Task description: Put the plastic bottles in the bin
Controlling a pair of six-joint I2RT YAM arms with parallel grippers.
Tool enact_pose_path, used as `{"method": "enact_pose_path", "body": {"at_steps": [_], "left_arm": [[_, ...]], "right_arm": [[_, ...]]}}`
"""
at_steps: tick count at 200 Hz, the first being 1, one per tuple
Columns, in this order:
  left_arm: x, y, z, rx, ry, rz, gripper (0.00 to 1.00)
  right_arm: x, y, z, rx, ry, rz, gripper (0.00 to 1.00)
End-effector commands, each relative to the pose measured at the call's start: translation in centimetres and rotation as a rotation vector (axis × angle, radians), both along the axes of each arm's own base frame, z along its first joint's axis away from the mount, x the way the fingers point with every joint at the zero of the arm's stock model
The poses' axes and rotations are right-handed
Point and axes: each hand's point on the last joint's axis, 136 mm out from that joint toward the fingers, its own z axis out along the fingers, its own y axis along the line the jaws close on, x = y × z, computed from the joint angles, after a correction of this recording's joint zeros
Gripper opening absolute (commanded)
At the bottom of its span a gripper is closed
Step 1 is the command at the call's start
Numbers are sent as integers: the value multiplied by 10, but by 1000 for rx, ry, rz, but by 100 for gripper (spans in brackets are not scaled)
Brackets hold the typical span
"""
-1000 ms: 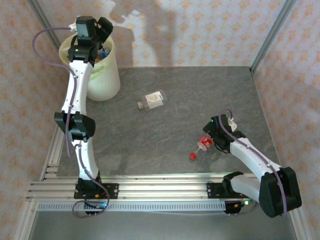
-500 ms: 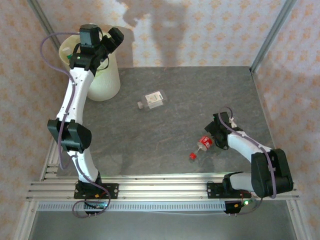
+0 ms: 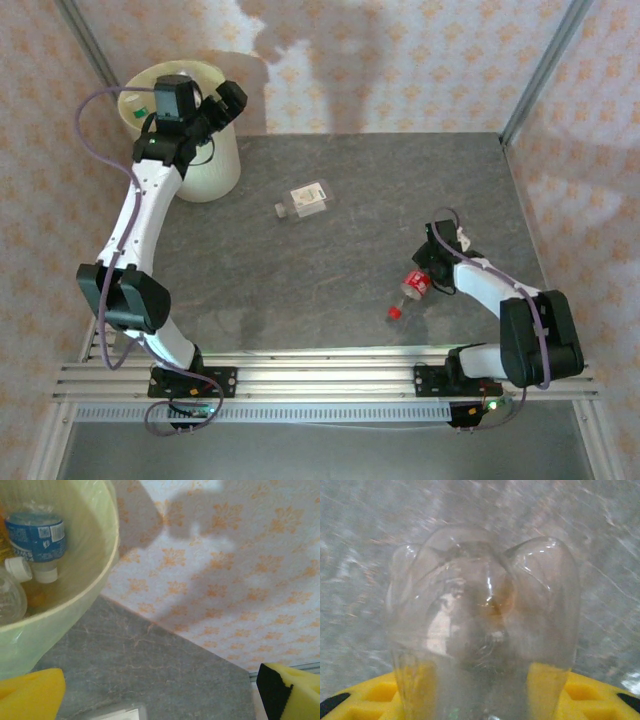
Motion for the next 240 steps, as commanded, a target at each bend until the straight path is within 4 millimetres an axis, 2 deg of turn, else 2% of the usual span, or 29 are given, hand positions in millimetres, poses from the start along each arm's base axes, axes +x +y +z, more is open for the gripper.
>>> {"method": "enact_pose_path", "body": {"at_steps": [1, 32, 35, 57, 82, 102, 128, 160, 176, 197, 213, 240], "left_arm": [[-7, -11, 12, -26, -45, -41, 100], [-14, -29, -1, -28, -24, -101, 100], [-15, -31, -1, -29, -25, -107, 100], [-25, -55, -1, 0, -29, -177, 100], [-45, -87, -8, 60, -2, -292, 100], [-62, -120, -6, -21, -30, -452, 100], [-100, -172, 10, -143, -150, -749, 100], [-150, -205, 14, -140, -236, -988, 100], [-177, -226, 20, -141, -286, -1122, 100], [-200, -244, 17, -78, -297, -1222, 100], [-204, -253, 21, -86, -315, -1254, 100], [-205, -266, 32, -143, -354, -1291, 100]], "right_arm": [[29, 11, 45, -7, -167, 116, 47], [39, 26, 81, 22, -289, 193, 43], [40, 28, 93, 33, -326, 199, 42], [43, 50, 141, 121, -474, 261, 41], [40, 84, 210, 212, -657, 384, 41], [35, 108, 257, 272, -768, 473, 41], [34, 130, 312, 412, -898, 529, 41], [25, 152, 370, 504, -1037, 629, 41], [20, 162, 390, 569, -1079, 669, 41], [14, 172, 414, 660, -1141, 712, 42], [10, 181, 424, 671, -1166, 752, 42], [3, 203, 423, 615, -1170, 830, 43]]}}
